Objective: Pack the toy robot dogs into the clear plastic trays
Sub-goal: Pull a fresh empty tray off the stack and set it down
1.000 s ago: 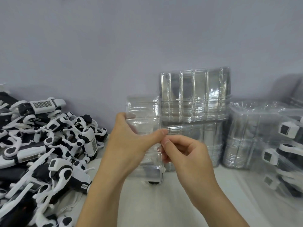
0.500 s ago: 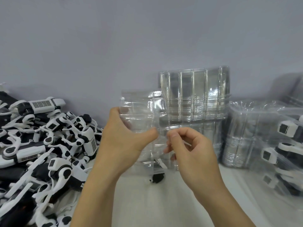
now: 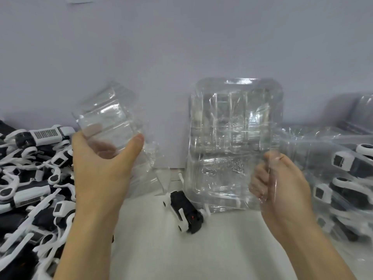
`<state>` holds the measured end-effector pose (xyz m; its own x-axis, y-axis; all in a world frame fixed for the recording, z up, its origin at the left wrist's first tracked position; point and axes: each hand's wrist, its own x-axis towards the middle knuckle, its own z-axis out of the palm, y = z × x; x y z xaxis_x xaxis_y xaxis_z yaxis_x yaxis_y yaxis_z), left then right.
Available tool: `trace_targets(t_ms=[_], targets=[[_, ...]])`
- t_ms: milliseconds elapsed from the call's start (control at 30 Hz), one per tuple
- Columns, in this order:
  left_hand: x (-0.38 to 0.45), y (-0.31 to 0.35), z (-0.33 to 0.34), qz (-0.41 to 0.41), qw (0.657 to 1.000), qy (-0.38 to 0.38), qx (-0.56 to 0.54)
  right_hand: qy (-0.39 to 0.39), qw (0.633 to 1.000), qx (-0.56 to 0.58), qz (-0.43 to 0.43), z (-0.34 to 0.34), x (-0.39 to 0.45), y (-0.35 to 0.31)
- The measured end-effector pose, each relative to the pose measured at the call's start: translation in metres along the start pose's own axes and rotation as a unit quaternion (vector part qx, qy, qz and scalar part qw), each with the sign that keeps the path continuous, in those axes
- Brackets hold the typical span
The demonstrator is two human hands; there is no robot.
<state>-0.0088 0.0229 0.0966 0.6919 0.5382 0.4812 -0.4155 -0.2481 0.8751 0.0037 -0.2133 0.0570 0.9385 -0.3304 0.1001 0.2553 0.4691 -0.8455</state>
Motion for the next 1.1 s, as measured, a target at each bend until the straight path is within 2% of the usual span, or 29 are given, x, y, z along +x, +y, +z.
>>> trace_targets(t_ms=[167, 267, 367, 467, 600, 733, 800, 867, 1000, 1067, 1100], targets=[[-0.007, 0.016, 0.013, 0.055, 0.998, 0.039, -0.015, -0.004, 0.998, 0.068, 0.013, -0.008, 0.001, -0.009], [0.004, 0.038, 0.031, 0.126, 0.991, 0.006, 0.046, -0.001, 0.994, 0.105, 0.024, -0.015, 0.004, -0.017], [0.035, 0.068, 0.055, 0.229, 0.963, -0.055, 0.127, 0.009, 0.987, 0.159, 0.021, -0.02, 0.007, -0.023], [0.068, 0.096, 0.092, 0.306, 0.913, -0.127, 0.239, 0.011, 0.978, 0.207, 0.018, -0.022, 0.01, -0.023], [0.088, 0.112, 0.152, 0.329, 0.815, -0.221, 0.423, 0.019, 0.977, 0.213, 0.017, -0.021, 0.011, -0.018], [0.088, 0.105, 0.187, 0.367, 0.731, -0.355, 0.453, 0.029, 0.976, 0.213, 0.014, -0.021, 0.011, -0.016], [0.086, 0.104, 0.194, 0.355, 0.694, -0.402, 0.481, 0.035, 0.978, 0.205, 0.015, -0.021, 0.011, -0.016], [0.083, 0.102, 0.197, 0.327, 0.684, -0.424, 0.495, 0.041, 0.979, 0.197, 0.015, -0.021, 0.011, -0.014], [0.082, 0.097, 0.191, 0.303, 0.688, -0.449, 0.483, 0.051, 0.98, 0.19, 0.03, -0.022, 0.012, -0.012], [0.08, 0.095, 0.183, 0.308, 0.719, -0.42, 0.46, 0.048, 0.98, 0.191, 0.034, -0.022, 0.012, -0.012], [0.078, 0.092, 0.178, 0.312, 0.751, -0.384, 0.437, 0.048, 0.98, 0.189, 0.033, -0.022, 0.012, -0.012]])
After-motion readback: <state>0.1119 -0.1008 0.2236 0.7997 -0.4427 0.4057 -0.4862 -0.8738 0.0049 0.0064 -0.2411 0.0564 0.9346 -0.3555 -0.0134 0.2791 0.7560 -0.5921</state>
